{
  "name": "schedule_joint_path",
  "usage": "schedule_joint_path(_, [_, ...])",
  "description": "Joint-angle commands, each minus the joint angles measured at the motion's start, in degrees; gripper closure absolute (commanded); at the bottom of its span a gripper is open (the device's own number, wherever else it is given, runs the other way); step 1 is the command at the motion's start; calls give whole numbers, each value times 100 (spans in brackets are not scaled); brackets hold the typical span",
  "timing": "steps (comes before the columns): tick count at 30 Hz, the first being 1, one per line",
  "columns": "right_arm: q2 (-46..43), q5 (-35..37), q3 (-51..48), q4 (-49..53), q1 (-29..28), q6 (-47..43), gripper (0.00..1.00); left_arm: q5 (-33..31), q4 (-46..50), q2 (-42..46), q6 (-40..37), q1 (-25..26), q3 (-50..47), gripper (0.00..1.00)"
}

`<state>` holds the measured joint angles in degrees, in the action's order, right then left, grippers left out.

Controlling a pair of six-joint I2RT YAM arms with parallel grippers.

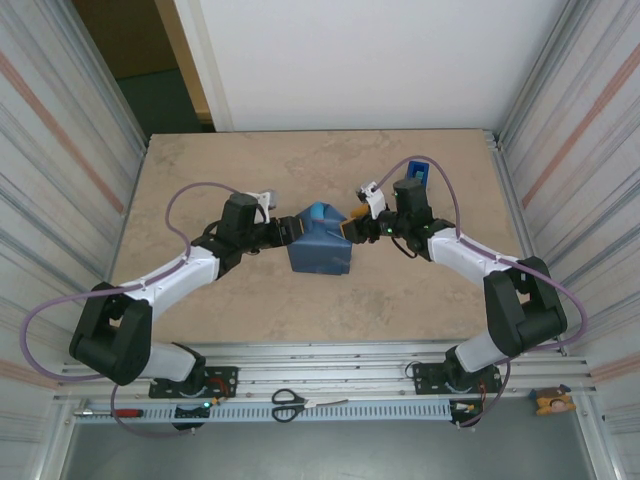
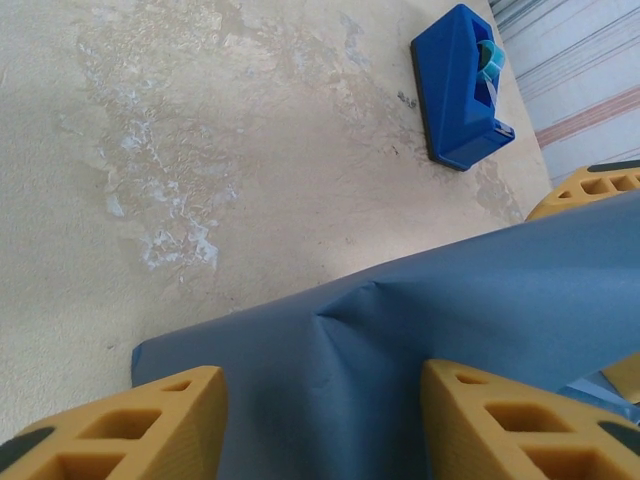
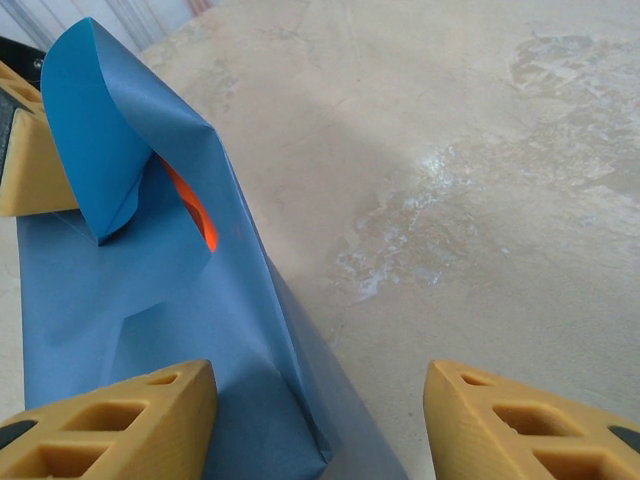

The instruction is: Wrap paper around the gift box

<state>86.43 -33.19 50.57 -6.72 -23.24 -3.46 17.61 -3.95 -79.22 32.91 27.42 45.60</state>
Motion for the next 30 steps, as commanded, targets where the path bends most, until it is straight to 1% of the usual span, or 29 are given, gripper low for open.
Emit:
schedule_joint_path(1, [93, 35, 164, 942, -154, -174, 41, -54, 695, -212, -359, 69, -129, 48])
schedule_joint_path(4, [118, 48, 542, 1186, -189, -241, 40, -29, 801, -278, -437, 88, -147, 49])
schedule_joint_path(10, [282, 140, 999, 1314, -303, -363, 38, -107, 872, -322, -456, 132, -166, 51])
schedule_joint_path(17, [567, 146, 1245, 1009, -412, -165, 36, -111, 873, -348, -417, 132, -113, 51])
schedule_joint_path(18, [593, 174, 1254, 952, -433, -126, 29, -100, 840, -348, -395, 132, -113, 51])
schedule_joint_path(19, [630, 166, 1269, 921, -444, -117, 16, -83, 810, -357, -373, 132, -109, 51])
schedule_joint_path(20, [656, 164, 1292, 923, -460, -111, 14, -70, 809, -366, -371, 139, -97, 51])
schedule_joint_path(22, [725, 128, 1356, 954, -486, -136, 15, -65, 817, -391, -360, 150, -67, 51])
schedule_joint_path(30, [779, -29, 1289, 660, -522, 177, 13, -16, 799, -412, -312, 154, -23, 52])
